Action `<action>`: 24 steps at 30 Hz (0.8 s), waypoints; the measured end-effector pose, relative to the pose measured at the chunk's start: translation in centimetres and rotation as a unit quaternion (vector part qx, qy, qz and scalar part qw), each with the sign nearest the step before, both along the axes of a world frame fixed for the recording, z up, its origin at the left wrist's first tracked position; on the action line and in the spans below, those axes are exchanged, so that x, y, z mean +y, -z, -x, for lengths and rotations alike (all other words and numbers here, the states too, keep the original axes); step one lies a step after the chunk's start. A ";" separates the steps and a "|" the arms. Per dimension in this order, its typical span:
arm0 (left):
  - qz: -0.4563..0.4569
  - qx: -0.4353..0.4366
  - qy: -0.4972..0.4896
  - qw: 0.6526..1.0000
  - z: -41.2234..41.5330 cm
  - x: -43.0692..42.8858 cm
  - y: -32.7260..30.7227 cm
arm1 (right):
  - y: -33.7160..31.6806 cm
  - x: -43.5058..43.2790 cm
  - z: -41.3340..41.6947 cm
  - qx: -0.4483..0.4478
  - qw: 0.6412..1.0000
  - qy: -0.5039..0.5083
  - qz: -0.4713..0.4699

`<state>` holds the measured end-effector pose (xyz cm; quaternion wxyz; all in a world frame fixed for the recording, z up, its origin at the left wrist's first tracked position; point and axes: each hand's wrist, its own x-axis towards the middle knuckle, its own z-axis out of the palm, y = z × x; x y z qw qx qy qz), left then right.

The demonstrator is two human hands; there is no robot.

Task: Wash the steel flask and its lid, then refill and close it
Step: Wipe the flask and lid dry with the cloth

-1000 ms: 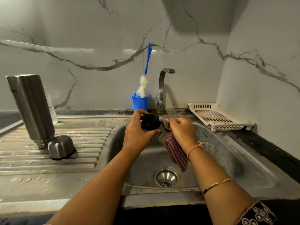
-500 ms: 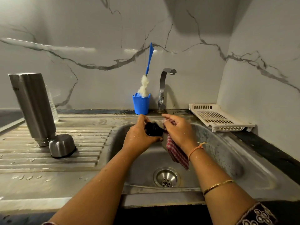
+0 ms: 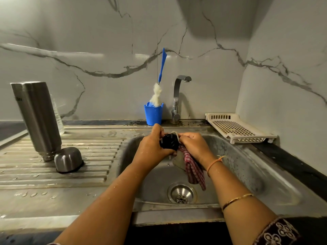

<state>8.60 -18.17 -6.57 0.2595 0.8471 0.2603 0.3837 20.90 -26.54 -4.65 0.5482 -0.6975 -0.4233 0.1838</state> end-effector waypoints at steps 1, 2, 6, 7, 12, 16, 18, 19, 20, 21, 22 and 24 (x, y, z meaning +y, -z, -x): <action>0.024 -0.013 0.010 1.000 -0.1 0.1 0.1 | -0.1 0.0 0.0 0.008 1.000 0.001 -0.004; 0.051 -0.028 0.022 0.998 -0.1 0.1 0.2 | -0.2 -0.1 0.0 0.013 1.000 0.002 -0.003; 0.129 -0.054 0.026 0.990 -0.3 -0.1 0.4 | -0.3 0.0 0.0 0.089 0.996 0.000 -0.016; 0.130 -0.054 0.019 0.990 -0.3 0.0 0.4 | -0.4 0.0 -0.1 0.098 0.995 0.013 -0.024; 0.079 -0.047 -0.001 0.996 -0.1 0.2 0.5 | -0.8 -0.2 -1.3 0.118 0.981 0.126 -0.087; 0.061 0.019 0.016 0.998 -0.2 0.0 0.6 | -1.1 -0.5 -2.2 0.395 0.906 0.077 -0.132; 0.123 0.013 0.003 0.992 -0.2 0.2 0.5 | -0.9 -0.5 -2.5 0.433 0.891 0.066 -0.119; 0.156 0.010 -0.005 0.988 -0.2 0.4 0.7 | -0.8 -0.5 -2.5 0.429 0.893 0.075 -0.112; 0.168 0.020 -0.015 0.985 -0.2 0.4 0.7 | -0.6 -0.4 -2.6 0.427 0.894 0.082 -0.108; 0.144 0.046 -0.034 0.988 -0.3 0.4 0.8 | -0.5 -0.4 -2.7 0.423 0.896 0.087 -0.105; 0.119 0.045 -0.050 0.991 -0.4 0.4 0.9 | -0.5 -0.5 -2.6 0.418 0.898 0.088 -0.105; 0.098 -0.043 -0.077 0.991 -0.4 0.3 0.6 | -0.7 -0.4 -2.5 0.417 0.898 0.086 -0.113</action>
